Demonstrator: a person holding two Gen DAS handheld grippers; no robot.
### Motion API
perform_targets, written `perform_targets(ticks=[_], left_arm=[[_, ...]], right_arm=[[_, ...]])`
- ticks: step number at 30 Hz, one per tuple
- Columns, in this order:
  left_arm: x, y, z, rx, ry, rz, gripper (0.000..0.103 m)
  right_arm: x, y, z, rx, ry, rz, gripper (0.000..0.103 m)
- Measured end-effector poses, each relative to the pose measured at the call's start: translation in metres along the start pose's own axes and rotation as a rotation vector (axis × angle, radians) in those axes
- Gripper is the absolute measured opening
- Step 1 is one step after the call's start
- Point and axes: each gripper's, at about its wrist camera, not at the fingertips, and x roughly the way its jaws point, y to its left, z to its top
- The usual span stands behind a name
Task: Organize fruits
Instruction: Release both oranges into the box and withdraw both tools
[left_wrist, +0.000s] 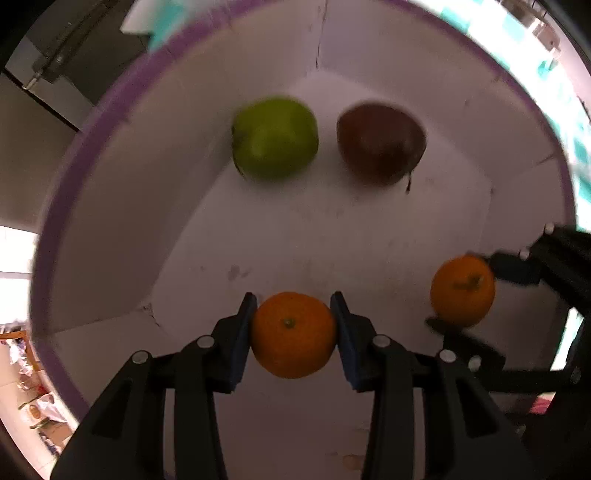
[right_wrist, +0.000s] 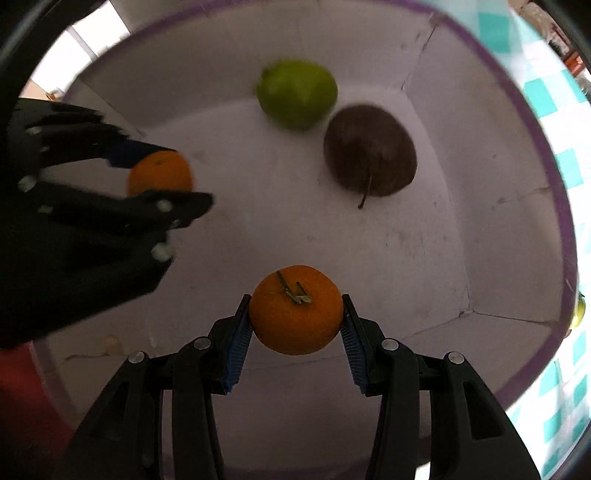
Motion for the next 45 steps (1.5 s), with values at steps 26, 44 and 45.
perform_targets(ticks=[26,44,45], left_arm=[[-0.095,0.011,-0.012,-0.290,-0.406,0.102,0.087],[-0.145,-0.279,-0.090,-0.070,-0.660,0.064,0.101],[-0.138,-0.286,-0.089,-0.051,-0.643,0.062,0.101]], right_arm=[[-0.105,-0.038,-0.051,0.050,-0.488,0.080,0.081],[-0.118,-0.183,-0.296,0.454,-0.599,0.040,0.087],[-0.110,-0.186,-0.301,0.465,-0.594,0.039,0.087]])
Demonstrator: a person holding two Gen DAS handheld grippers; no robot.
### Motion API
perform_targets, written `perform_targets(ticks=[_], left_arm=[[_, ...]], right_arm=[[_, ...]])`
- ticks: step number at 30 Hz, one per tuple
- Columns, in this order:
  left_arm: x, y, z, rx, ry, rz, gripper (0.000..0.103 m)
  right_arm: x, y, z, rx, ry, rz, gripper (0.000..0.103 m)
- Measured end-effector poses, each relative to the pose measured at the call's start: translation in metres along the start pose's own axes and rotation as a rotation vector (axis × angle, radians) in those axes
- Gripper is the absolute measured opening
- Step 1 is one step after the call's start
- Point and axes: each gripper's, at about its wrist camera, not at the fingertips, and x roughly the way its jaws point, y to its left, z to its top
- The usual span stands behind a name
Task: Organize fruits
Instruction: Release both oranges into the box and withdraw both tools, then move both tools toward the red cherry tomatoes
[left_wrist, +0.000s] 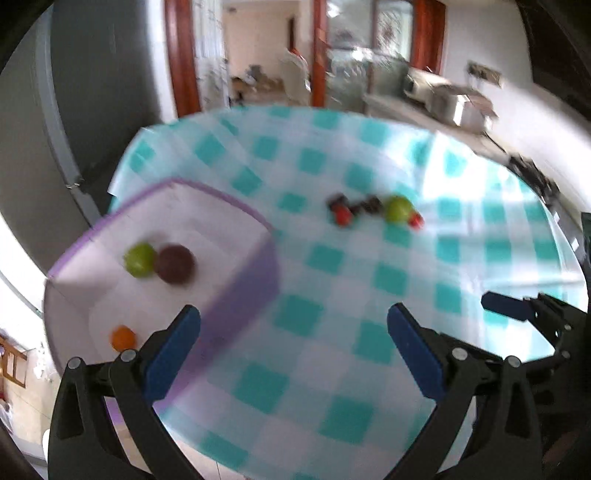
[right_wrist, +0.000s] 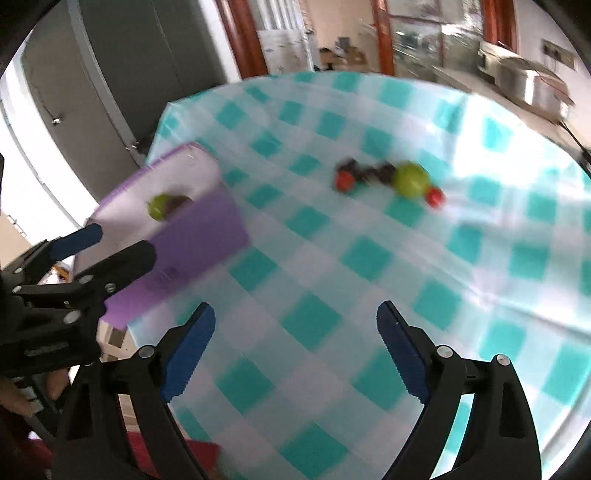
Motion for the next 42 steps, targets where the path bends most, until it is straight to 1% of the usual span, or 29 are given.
perform_targets(ticks=[1,3,7,12,16,21,25,27,31,33,34,35,36,37,38,40,42], left_arm=[[-0.001,-0.013,-0.004,0.027,0.017,-0.001,0.101],[0.008,-0.019,-0.014,0.055,0.022,0.000,0.101],[0.016,-0.048,-0.022,0.102,0.048,-0.019,0.101],[0.030,-0.069,-0.023,0.138,0.090,-0.045,0.101],[0.050,-0.078,-0.018,0.171,0.125,-0.065,0.101],[0.088,-0.075,-0.001,0.159,0.171,-0.088,0.101],[0.128,-0.058,0.023,0.115,0.220,-0.103,0.101],[0.150,-0.046,0.032,0.088,0.243,-0.098,0.101],[0.184,-0.027,0.041,0.055,0.295,-0.084,0.101],[0.189,-0.031,0.041,0.099,0.248,-0.063,0.101],[0.189,-0.040,0.039,0.167,0.215,-0.102,0.101],[0.191,-0.053,0.035,0.264,0.207,-0.161,0.101],[0.193,-0.060,0.033,0.320,0.203,-0.175,0.101],[0.195,-0.068,0.029,0.384,0.177,-0.162,0.101],[0.198,-0.071,0.028,0.417,0.156,-0.169,0.101],[0.209,-0.072,0.030,0.430,0.166,-0.197,0.101],[0.226,-0.067,0.036,0.394,0.197,-0.201,0.101]], right_arm=[[0.000,-0.009,-0.010,0.019,0.007,-0.003,0.087],[-0.004,-0.025,-0.025,0.061,0.011,-0.006,0.087],[-0.001,-0.053,-0.044,0.118,0.031,-0.026,0.087],[0.004,-0.079,-0.054,0.180,0.051,-0.070,0.087],[0.015,-0.098,-0.054,0.222,0.068,-0.104,0.087],[0.035,-0.112,-0.041,0.243,0.093,-0.151,0.087],[0.060,-0.120,-0.020,0.265,0.113,-0.191,0.087],[0.073,-0.122,-0.011,0.274,0.120,-0.208,0.087],[0.101,-0.126,0.002,0.322,0.113,-0.229,0.087],[0.111,-0.125,0.006,0.327,0.102,-0.240,0.087],[0.119,-0.124,0.011,0.315,0.103,-0.249,0.087],[0.124,-0.123,0.014,0.307,0.104,-0.254,0.086],[0.129,-0.122,0.018,0.298,0.104,-0.260,0.086],[0.136,-0.122,0.023,0.291,0.104,-0.267,0.086],[0.143,-0.124,0.029,0.294,0.105,-0.276,0.085],[0.154,-0.132,0.039,0.330,0.105,-0.279,0.085],[0.163,-0.141,0.048,0.349,0.102,-0.288,0.085]])
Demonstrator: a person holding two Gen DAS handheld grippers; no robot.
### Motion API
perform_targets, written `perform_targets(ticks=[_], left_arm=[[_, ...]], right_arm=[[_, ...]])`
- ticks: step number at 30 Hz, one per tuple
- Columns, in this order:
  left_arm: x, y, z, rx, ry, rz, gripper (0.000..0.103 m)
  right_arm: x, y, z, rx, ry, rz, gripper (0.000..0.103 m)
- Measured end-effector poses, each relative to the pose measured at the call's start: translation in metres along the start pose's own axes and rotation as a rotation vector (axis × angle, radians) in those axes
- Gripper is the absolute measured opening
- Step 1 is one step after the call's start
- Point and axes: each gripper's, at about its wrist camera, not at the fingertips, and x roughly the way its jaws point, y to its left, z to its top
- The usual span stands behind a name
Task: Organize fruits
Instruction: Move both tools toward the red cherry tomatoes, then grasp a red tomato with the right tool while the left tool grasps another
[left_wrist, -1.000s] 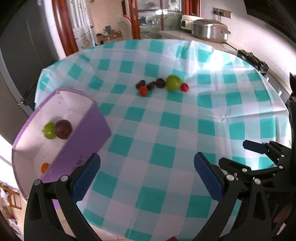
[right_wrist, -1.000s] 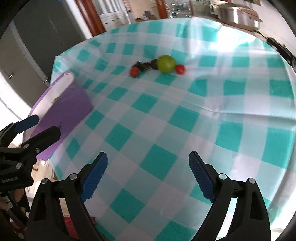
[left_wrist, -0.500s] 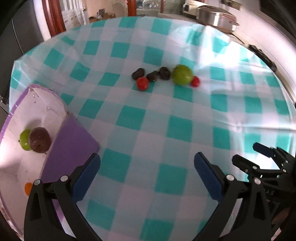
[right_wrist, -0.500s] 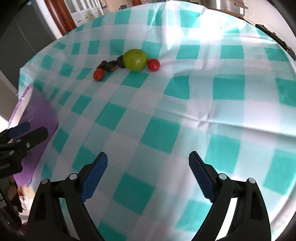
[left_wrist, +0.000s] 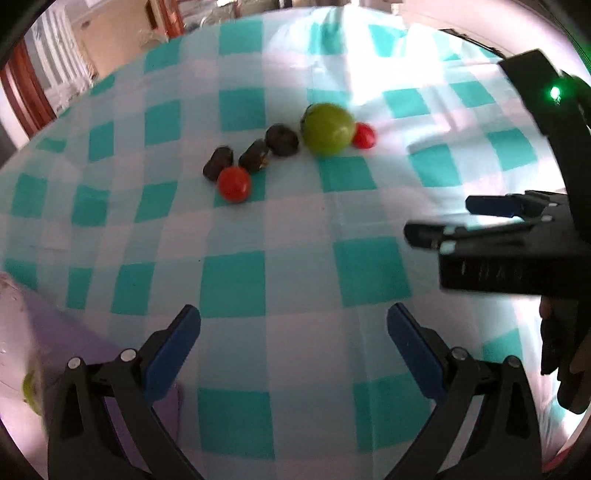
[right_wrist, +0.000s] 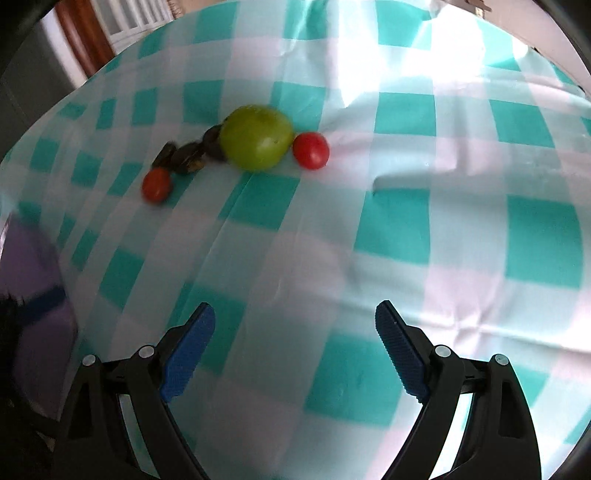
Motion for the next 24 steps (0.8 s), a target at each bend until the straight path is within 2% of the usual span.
perform_targets(ticks=[2,5,8,11,16,19,22,24], left_arm=[[0.011,0.005,0.006,-0.029,0.023,-0.032,0.101],[0.022,0.011,0.008,-0.063,0.044,-0.023,0.101],[0.033,0.017,0.011,-0.102,0.060,-0.024,0.101],[0.042,0.026,0.016,-0.156,0.058,-0.008,0.101],[0.067,0.056,0.035,-0.355,0.041,0.033,0.101],[0.077,0.069,0.050,-0.435,0.007,0.069,0.101],[0.088,0.075,0.065,-0.471,-0.018,0.094,0.101],[0.093,0.077,0.073,-0.474,-0.030,0.108,0.101]], right_arm=[[0.009,-0.002,0.011,-0.005,0.004,-0.024,0.085],[0.026,-0.003,0.032,-0.053,0.001,-0.075,0.085],[0.043,-0.001,0.051,-0.122,0.004,-0.103,0.079],[0.055,0.000,0.072,-0.173,-0.021,-0.091,0.074],[0.068,0.004,0.094,-0.254,-0.054,-0.067,0.073],[0.072,0.004,0.103,-0.285,-0.061,-0.052,0.071],[0.073,0.003,0.106,-0.310,-0.068,-0.043,0.070],[0.072,0.004,0.104,-0.319,-0.075,-0.030,0.060]])
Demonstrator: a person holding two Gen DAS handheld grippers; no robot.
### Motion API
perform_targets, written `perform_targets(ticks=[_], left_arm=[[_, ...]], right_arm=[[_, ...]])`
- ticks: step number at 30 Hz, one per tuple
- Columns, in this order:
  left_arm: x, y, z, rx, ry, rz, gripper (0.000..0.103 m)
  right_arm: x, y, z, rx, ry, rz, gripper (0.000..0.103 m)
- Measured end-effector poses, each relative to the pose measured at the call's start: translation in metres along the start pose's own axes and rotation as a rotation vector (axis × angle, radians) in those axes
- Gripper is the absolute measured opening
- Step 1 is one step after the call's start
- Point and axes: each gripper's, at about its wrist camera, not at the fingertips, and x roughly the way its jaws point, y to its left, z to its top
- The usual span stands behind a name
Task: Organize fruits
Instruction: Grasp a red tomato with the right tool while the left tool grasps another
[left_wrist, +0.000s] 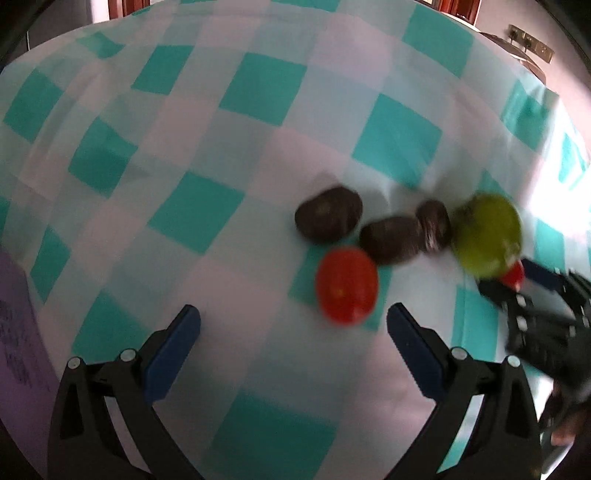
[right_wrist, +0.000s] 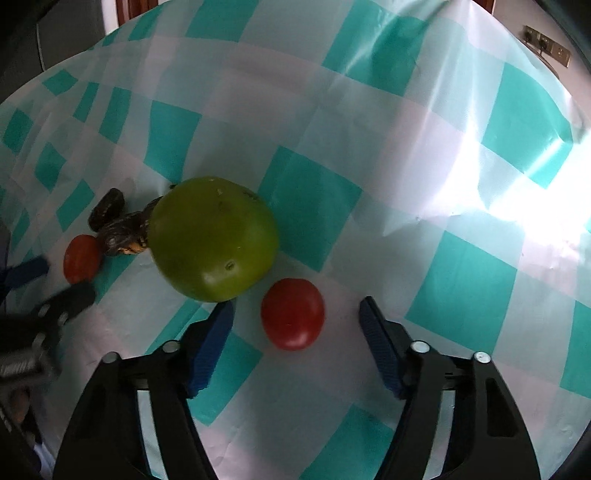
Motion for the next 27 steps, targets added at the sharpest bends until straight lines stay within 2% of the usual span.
perform_targets(ticks=[2,4,5,6,7,11,15,17,27], left_arm=[[0.005,-0.003,0.006,0.006,-0.012,0.002,0.101],[0.009,-0.006,0.009,0.030,-0.029,0.002,0.101],[0.009,-0.009,0.009,0.078,-0.039,0.001,0.098],[0.010,-0.011,0.009,0.098,-0.045,0.009,0.087],[0.009,-0.014,0.008,0.133,-0.058,0.024,0.081],[-0.003,-0.017,0.000,0.189,-0.073,-0.056,0.033],[-0.015,-0.015,-0.011,0.205,-0.060,-0.072,0.033],[-0.024,-0.014,-0.021,0.212,-0.043,-0.090,0.032],[-0.084,-0.032,-0.117,0.404,0.001,-0.144,0.032]], right_arm=[[-0.001,0.005,-0.001,-0.013,-0.011,0.014,0.050],[-0.002,0.008,-0.002,-0.021,-0.016,0.008,0.047],[-0.002,0.008,-0.001,-0.013,-0.016,0.016,0.046],[-0.001,0.006,-0.001,-0.006,-0.016,0.025,0.045],[-0.001,0.007,-0.001,-0.012,-0.017,0.032,0.044],[-0.005,0.015,-0.002,-0.075,-0.016,0.007,0.031],[-0.019,0.018,-0.022,-0.055,-0.006,0.022,0.031],[-0.036,0.020,-0.043,-0.016,-0.007,0.044,0.031],[-0.108,0.036,-0.158,0.122,0.060,0.121,0.031]])
